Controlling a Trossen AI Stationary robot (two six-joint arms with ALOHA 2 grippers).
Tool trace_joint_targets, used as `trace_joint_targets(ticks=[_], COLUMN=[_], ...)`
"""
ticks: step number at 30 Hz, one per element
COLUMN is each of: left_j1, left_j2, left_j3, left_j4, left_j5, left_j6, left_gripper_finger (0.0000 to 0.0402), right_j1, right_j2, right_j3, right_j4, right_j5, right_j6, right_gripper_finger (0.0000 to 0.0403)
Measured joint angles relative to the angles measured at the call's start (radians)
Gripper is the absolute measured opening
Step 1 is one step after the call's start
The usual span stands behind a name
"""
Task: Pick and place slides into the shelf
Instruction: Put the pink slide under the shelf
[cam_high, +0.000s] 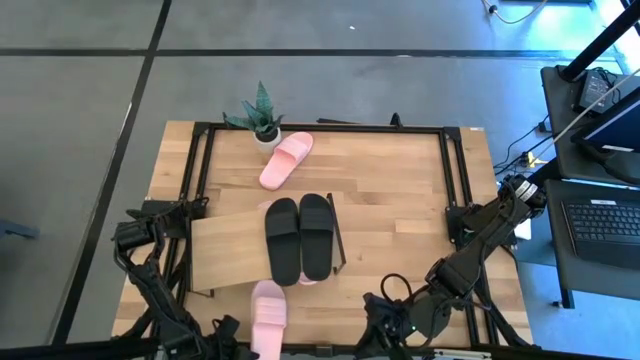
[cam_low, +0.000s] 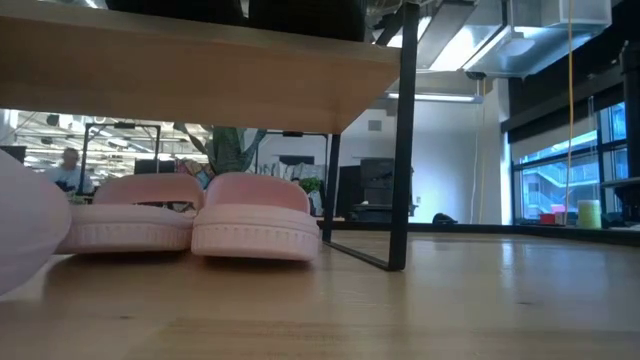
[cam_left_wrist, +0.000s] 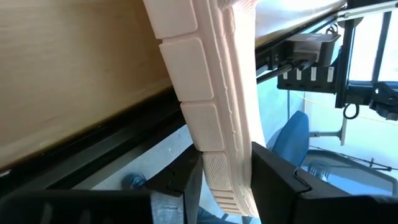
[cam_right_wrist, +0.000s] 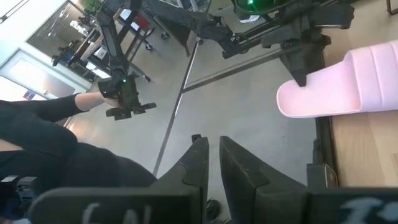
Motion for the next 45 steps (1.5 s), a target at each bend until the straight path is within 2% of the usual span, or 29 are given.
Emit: trace_joint_targets(ticks=[13,22,25,33,45], left_j1=[0.009,0.01,0.011,0.011,-0.028], left_j2=[-0.001,-0.001,-0.001,-0.012,-0.118], left_j3=[0.0,0.0,0.0,0.0,0.0], left_j4=[-0.005,-0.007,-0.005,0.025,0.028], left_j5=[0.018,0.026,0.028,0.104,0.108], left_j6=[0.021,0.022,0.015,-0.007,0.027], left_gripper_finger=[0.0118,0.0201,0.0214,0.0218,0.0218], right_j1=[0.0,0.0,0.0,0.0,0.0], right_j2=[0.0,0.0,0.0,0.0,0.0], right_j3=[0.0,0.0,0.0,0.0,0.0], right_j4=[0.0,0.0,0.0,0.0,0.0], right_j5=[-0.001,-0.001,-0.001,0.0,0.0], right_j6=[-0.022,-0.026,-0.026,-0.025,-0.073], right_gripper_finger=[0.0042,0.0042,0.0042,0.0042,0.0042])
